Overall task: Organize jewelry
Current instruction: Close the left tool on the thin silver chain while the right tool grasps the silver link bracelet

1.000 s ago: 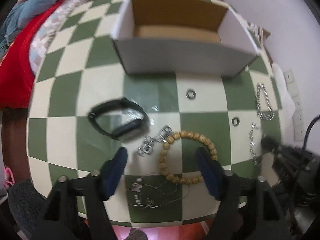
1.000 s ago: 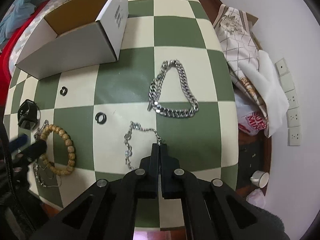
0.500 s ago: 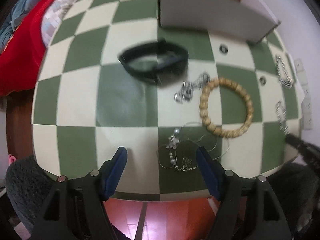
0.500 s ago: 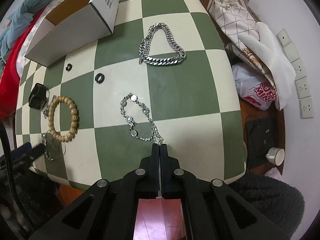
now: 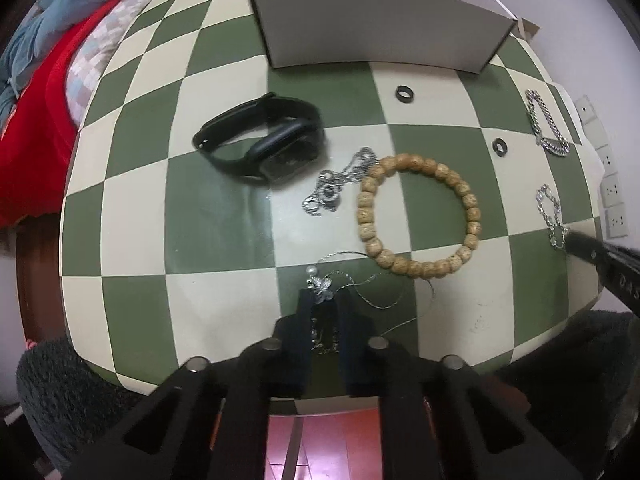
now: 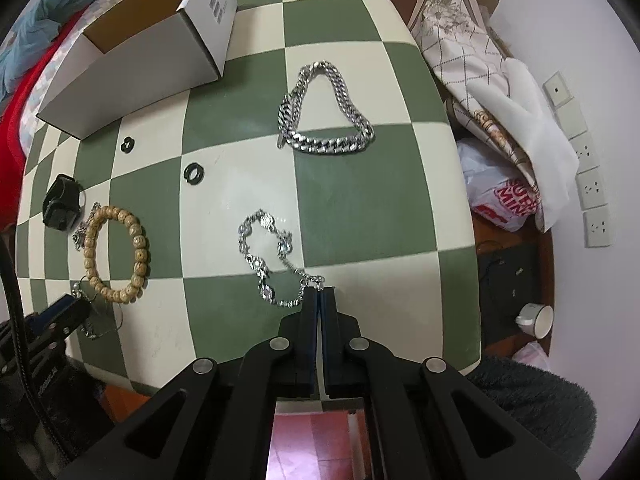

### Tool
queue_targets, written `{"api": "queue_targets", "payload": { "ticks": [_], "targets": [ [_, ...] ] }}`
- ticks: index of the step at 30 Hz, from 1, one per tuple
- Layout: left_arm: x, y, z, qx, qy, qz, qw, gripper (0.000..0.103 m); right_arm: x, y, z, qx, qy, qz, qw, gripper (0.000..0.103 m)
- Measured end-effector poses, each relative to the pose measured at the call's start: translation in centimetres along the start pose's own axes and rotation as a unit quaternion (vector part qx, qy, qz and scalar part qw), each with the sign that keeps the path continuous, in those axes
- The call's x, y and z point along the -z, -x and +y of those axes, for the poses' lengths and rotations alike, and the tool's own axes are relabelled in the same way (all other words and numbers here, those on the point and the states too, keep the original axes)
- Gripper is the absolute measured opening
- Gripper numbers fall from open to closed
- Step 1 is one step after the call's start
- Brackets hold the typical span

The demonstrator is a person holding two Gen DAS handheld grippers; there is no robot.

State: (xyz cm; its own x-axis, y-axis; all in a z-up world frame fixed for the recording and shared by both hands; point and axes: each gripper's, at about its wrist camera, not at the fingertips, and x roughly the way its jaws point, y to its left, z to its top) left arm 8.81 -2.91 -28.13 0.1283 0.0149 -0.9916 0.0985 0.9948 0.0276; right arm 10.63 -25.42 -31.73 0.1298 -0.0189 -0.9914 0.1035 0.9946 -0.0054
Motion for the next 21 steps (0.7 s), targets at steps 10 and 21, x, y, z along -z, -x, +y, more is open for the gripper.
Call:
{"api": "queue_targets", "payload": {
  "ticks": [10, 21],
  "targets": [
    [-0.8, -0.2, -1.1, -0.002, -0.003, -0.005, 1.0000, 0.000, -0.3, 0.1, 1.4, 0.031, 0.026, -0.012, 0.999, 0.005],
    [-2.4, 2.7, -0.1, 0.023, 0.006, -0.026, 0.9994, 0.000, 1.1, 2.3, -0.8, -0.052, -0.043, -0.035, 0.997, 0.001]
  ]
}}
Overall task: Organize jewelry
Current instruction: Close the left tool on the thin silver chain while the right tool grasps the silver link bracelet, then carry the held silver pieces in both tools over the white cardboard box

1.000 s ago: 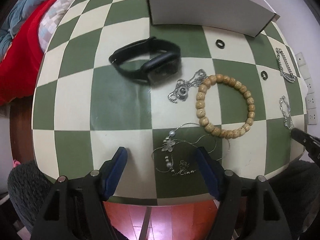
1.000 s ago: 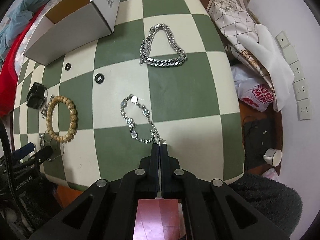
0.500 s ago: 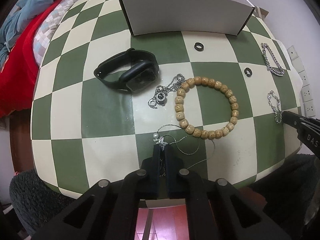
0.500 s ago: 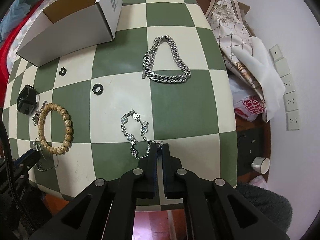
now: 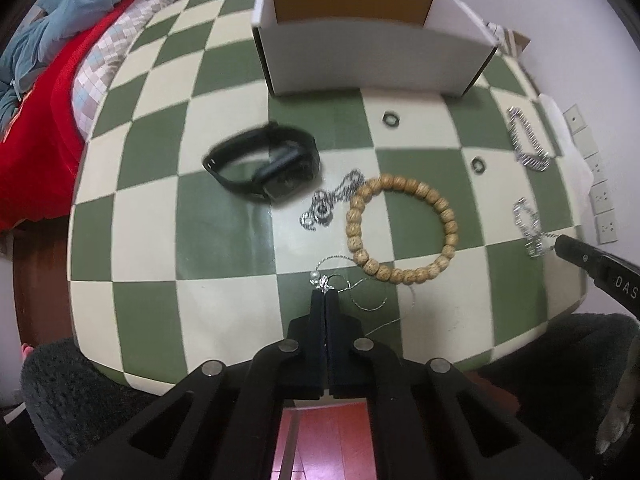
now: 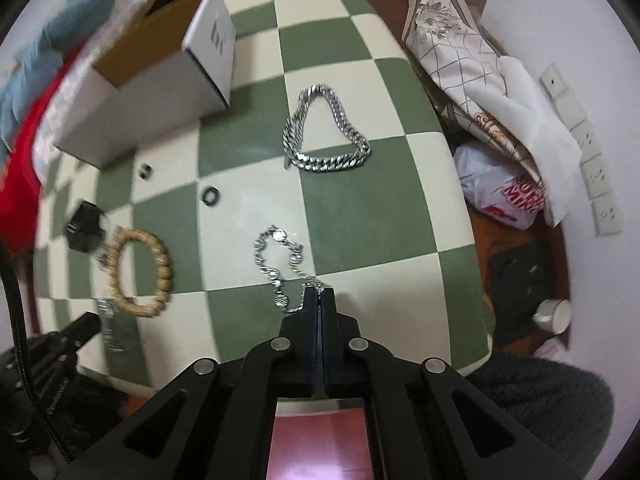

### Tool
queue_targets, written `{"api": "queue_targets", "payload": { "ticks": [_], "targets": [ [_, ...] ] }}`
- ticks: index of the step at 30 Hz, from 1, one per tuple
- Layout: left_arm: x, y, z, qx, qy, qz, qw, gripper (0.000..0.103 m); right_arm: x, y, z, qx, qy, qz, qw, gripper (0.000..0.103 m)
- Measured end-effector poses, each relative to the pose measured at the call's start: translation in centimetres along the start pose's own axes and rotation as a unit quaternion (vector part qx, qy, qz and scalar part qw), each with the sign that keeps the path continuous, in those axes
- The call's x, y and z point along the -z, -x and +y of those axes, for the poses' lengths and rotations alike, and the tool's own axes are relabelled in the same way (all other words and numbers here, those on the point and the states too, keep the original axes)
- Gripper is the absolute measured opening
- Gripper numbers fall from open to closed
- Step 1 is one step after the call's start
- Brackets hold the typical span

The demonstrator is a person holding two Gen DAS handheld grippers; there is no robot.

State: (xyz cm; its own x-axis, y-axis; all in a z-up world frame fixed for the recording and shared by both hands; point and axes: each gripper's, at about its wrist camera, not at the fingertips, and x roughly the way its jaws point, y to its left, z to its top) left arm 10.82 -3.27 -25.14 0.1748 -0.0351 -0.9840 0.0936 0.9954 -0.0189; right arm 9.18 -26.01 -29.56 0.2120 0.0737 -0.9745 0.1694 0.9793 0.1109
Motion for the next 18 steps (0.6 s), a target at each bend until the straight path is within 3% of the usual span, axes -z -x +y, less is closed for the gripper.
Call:
{"api": "queue_targets", "payload": {
  "ticks": [14, 18],
  "targets": [
    [-2.6, 8.3, 2.3, 0.048, 0.020, -0.069, 0.9963, 0.000, -2.0, 8.6, 1.1, -0.067, -0.012, -0.078, 0.995, 0.001],
    [-2.8, 7.6, 2.4, 0.086, -0.003, -0.053, 0.9949, 0.000, -2.6, 9.7, 1.6, -0.078, -0.005, -0.085, 0.993, 0.001]
  ]
}}
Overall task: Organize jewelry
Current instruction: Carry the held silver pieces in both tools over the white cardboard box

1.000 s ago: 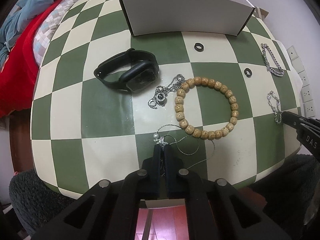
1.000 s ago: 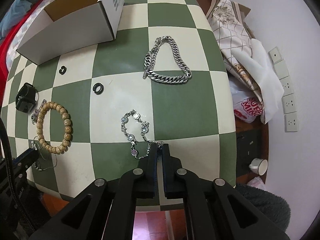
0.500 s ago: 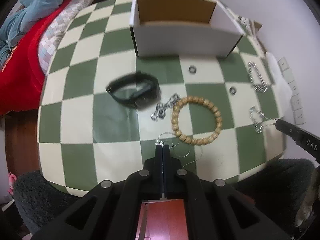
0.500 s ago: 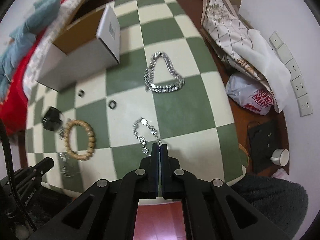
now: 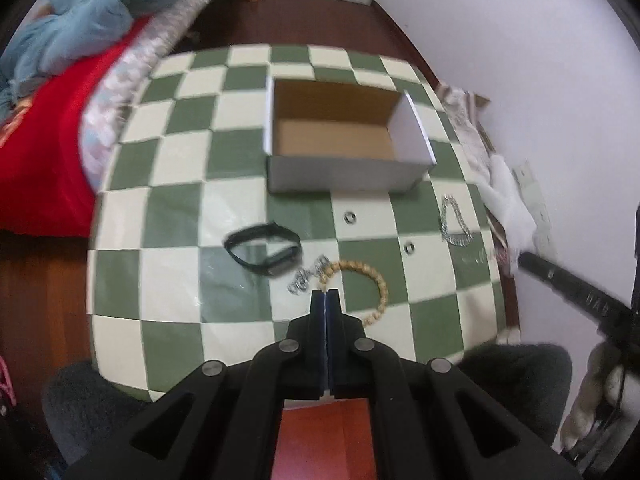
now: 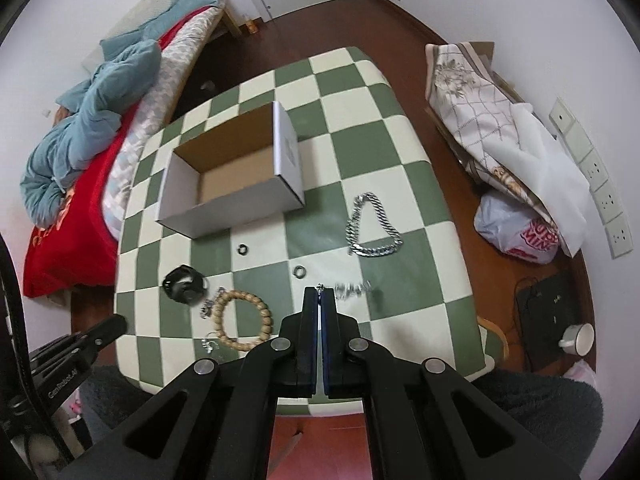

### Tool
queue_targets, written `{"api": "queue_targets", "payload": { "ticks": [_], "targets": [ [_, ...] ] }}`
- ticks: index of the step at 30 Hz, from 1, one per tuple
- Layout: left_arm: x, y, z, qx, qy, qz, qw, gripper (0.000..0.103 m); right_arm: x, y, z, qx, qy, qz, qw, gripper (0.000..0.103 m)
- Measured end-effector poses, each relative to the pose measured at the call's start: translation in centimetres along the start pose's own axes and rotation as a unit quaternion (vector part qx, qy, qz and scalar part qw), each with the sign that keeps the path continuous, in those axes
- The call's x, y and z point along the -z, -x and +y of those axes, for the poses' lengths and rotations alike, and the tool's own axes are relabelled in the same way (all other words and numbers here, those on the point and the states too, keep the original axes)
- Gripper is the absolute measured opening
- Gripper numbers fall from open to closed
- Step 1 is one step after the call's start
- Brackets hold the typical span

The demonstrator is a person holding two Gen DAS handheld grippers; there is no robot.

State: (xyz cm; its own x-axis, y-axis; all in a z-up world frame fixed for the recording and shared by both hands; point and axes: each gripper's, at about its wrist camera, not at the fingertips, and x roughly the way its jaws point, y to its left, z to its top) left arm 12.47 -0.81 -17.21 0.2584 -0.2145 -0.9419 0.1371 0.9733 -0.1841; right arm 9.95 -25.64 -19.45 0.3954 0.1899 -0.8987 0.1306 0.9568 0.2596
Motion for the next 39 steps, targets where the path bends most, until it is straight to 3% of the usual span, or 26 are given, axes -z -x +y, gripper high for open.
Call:
{"api": "queue_targets", "payload": {
  "ticks": [3, 6, 7, 8, 9, 10, 16, 17, 21, 23, 25, 32, 39],
  "targets": [
    [1.6, -2.7, 0.3, -0.007, -0.023, 0.034, 0.9991, 0.003, 0.1, -0.2, 0.1, 0.000, 0.000, 0.006, 1.000, 0.001],
    [3.4, -5.8, 0.7, -0.045, -0.039, 0.068, 0.9959, 0.012, 0.6, -0.9, -0.3, 0.006, 0.000, 0.016, 1.000, 0.001],
    [4.0, -6.8, 0.9, -0.048, -0.036, 0.081, 0.9949, 0.030, 0.8, -1.2, -0.4, 0.009, 0.000, 0.019, 1.000, 0.001],
    [4.5, -7.5, 0.9, -0.052, -0.031, 0.085, 0.9945, 0.060, 1.0, -1.4, -0.6, 0.012, -0.002, 0.022, 1.000, 0.001],
    [4.7, -7.9, 1.0, -0.056, -0.028, 0.087, 0.9942, 0.073, 1.2, -1.7, -0.9, 0.015, -0.005, 0.025, 1.000, 0.001],
    [5.0, -8.3, 0.9, -0.056, -0.025, 0.088, 0.9942, 0.079, 1.4, -2.0, -1.1, 0.015, -0.009, 0.029, 0.999, 0.001],
    [5.5, -10.3, -0.2, -0.084, -0.026, 0.092, 0.9919, 0.076, 1.9, -2.9, -2.5, 0.021, -0.027, 0.037, 0.999, 0.001],
    [5.5, -10.7, -0.6, -0.088, -0.030, 0.096, 0.9911, 0.065, 1.8, -3.0, -2.6, 0.022, -0.029, 0.038, 0.999, 0.001],
    [5.5, -10.9, -1.7, -0.086, -0.038, 0.090, 0.9916, 0.040, 1.8, -3.1, -2.9, 0.024, -0.032, 0.037, 0.999, 0.001],
    [5.4, -10.9, -2.3, -0.085, -0.044, 0.086, 0.9917, 0.015, 1.7, -3.2, -2.8, 0.026, -0.032, 0.036, 0.999, 0.001],
    [5.4, -10.9, -2.7, -0.085, -0.049, 0.086, 0.9915, 0.004, 1.7, -3.3, -2.8, 0.025, -0.033, 0.037, 0.998, 0.001],
    [5.5, -10.2, -3.2, -0.091, -0.046, 0.074, 0.9919, 0.003, 1.9, -3.6, -2.8, 0.022, -0.033, 0.042, 0.998, 0.001],
    [3.3, -4.9, -3.1, -0.060, -0.026, 0.029, 0.9975, 0.003, 1.2, -1.6, -2.4, 0.006, -0.032, 0.024, 0.999, 0.001]
  ]
}}
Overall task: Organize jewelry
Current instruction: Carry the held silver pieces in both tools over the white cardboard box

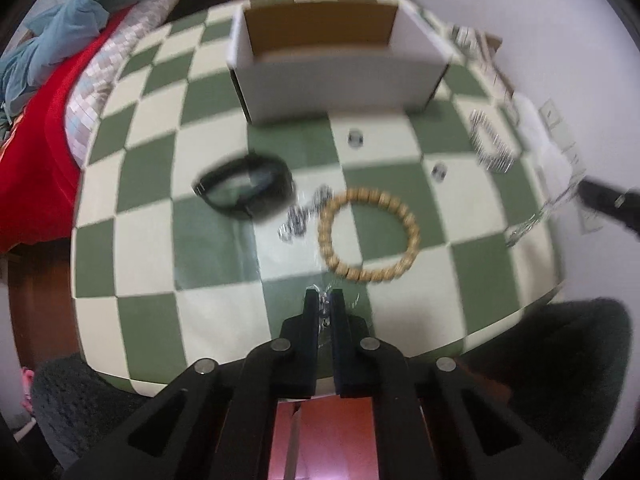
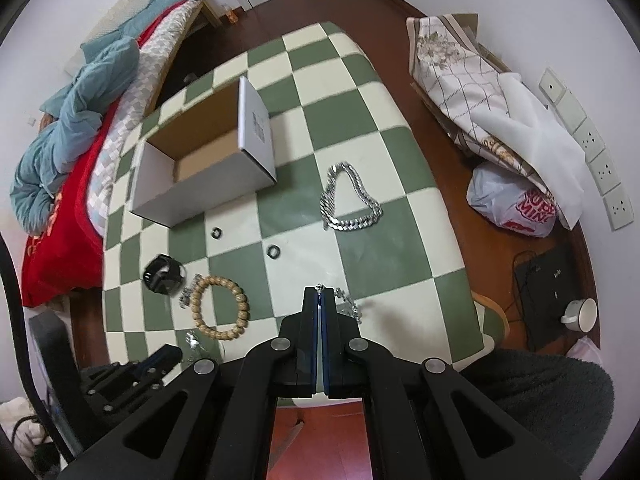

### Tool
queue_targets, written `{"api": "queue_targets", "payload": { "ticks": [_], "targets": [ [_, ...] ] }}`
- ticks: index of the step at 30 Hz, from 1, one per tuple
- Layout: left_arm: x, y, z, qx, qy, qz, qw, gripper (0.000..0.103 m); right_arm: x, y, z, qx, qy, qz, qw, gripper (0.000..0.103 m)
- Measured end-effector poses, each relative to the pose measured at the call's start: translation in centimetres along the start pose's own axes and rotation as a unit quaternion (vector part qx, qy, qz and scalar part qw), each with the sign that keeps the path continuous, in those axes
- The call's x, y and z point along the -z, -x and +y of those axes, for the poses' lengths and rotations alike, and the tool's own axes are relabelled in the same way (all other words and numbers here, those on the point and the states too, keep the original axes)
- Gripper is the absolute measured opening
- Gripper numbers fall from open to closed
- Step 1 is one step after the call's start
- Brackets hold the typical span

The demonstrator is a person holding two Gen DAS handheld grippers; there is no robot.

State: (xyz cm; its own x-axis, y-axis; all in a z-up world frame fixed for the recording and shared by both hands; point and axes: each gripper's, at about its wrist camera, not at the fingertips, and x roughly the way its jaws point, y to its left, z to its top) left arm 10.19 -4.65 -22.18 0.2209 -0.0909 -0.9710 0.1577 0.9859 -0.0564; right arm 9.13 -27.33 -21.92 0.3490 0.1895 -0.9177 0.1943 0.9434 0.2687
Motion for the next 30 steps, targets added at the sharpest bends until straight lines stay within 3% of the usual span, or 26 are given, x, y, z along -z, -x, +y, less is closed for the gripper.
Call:
{"api": "queue_targets", "payload": {
  "ticks": [14, 30],
  "targets": [
    [-7.2, 10.7, 2.3, 0.056, 0.022, -0.110, 0.9921, 0.003, -3.2, 5.8, 4.1, -0.052, 0.038, -0.046, 0.997, 0.001],
    [-17.2, 17.9, 2.9, 0.068, 0.002, -0.204, 0.9767, 0.003, -12.2, 8.2, 11.8, -0.074, 0.103, -0.093, 0.988, 0.001]
  ]
}}
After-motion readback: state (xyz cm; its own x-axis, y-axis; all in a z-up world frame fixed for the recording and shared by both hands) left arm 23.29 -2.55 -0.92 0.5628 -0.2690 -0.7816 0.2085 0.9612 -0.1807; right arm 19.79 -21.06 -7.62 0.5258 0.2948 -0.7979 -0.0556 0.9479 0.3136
